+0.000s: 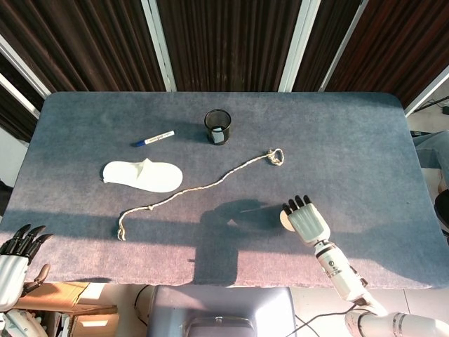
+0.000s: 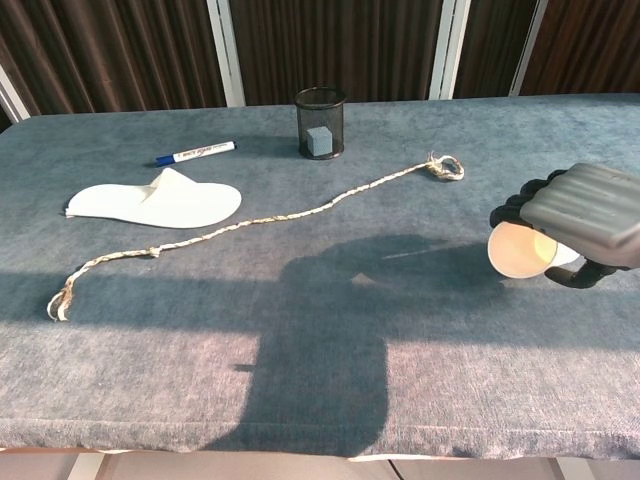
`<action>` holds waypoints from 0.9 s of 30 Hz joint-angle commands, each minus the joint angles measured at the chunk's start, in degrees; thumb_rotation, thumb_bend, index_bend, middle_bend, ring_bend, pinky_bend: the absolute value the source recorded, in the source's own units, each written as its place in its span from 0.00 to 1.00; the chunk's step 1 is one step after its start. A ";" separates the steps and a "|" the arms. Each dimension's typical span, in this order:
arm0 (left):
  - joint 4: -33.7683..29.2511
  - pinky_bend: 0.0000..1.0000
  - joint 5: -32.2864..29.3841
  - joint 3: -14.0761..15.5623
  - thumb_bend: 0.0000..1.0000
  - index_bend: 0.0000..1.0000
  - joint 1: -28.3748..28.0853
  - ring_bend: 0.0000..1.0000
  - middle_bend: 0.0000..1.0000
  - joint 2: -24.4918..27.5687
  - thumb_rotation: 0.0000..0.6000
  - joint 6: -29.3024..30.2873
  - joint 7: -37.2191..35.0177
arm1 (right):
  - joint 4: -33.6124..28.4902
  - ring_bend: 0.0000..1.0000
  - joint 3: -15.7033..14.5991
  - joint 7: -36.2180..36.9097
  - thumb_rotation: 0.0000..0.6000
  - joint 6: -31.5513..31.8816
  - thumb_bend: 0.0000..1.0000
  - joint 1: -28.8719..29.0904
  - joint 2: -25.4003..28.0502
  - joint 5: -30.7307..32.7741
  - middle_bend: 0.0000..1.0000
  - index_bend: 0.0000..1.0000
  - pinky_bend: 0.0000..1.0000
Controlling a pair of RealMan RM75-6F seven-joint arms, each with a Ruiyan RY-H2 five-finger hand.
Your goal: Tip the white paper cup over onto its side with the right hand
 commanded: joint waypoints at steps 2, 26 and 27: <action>0.00 0.29 -0.01 0.01 0.34 0.25 -0.01 0.10 0.16 0.00 1.00 -0.03 0.01 | 0.49 0.15 -0.10 1.73 1.00 -0.23 0.43 0.05 -0.23 0.81 0.26 0.26 0.29; -0.10 0.29 0.39 0.11 0.34 0.25 0.09 0.10 0.16 -0.05 1.00 0.21 0.30 | 6.08 0.12 1.00 29.99 1.00 -3.59 0.24 -0.24 3.89 0.71 0.18 0.13 0.29; -0.10 0.29 0.36 0.11 0.34 0.25 0.09 0.10 0.16 -0.06 1.00 0.20 0.31 | 6.82 0.13 1.00 30.70 1.00 -4.14 0.24 -0.04 3.71 0.79 0.19 0.15 0.30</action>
